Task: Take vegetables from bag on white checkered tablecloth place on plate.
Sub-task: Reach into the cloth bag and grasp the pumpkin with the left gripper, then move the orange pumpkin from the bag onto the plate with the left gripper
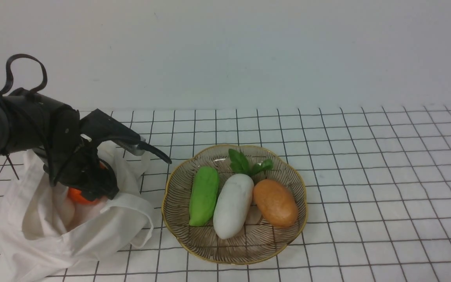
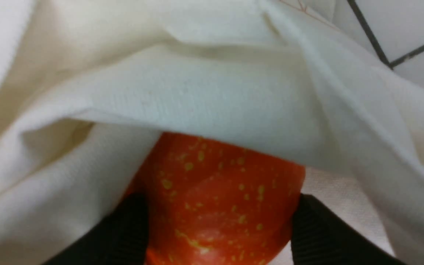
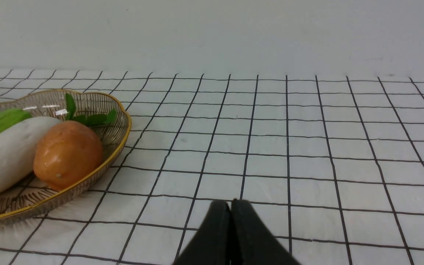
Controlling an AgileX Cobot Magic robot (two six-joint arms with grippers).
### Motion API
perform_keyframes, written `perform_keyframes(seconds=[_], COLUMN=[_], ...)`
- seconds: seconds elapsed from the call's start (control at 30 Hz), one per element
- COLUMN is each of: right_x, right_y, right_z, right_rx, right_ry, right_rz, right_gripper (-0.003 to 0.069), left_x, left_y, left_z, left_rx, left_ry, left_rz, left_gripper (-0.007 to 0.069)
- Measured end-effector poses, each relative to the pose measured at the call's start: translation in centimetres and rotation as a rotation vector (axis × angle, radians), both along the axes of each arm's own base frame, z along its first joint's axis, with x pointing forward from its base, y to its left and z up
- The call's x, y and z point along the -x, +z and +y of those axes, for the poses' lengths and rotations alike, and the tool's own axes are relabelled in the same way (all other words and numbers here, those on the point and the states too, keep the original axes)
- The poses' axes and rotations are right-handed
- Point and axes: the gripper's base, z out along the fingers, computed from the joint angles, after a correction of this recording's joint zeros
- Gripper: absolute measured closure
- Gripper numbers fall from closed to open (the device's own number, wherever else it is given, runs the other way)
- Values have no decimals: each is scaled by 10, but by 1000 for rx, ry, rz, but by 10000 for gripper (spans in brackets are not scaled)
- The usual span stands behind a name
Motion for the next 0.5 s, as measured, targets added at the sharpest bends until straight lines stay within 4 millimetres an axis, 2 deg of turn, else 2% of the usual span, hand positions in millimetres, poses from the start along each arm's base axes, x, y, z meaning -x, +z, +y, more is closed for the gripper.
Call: perform_keyframes(seconds=[0.13, 0.2, 0.23, 0.47, 0.5], right_x=[0, 0, 0, 0, 0], right_y=[0, 0, 0, 0, 0], right_z=[0, 0, 0, 0, 0], right_rx=[0, 0, 0, 0, 0], right_ry=[0, 0, 0, 0, 0], right_rz=[0, 0, 0, 0, 0], right_gripper=[673, 673, 673, 673, 673], left_x=[3, 6, 11, 30, 36], left_y=[4, 8, 17, 58, 72], left_z=[0, 1, 1, 0, 0], left_rx=[12, 22, 38, 111, 133], left_ry=[35, 59, 82, 132, 140], left_rz=[8, 22, 25, -23, -52], left_gripper=[181, 207, 228, 228, 230])
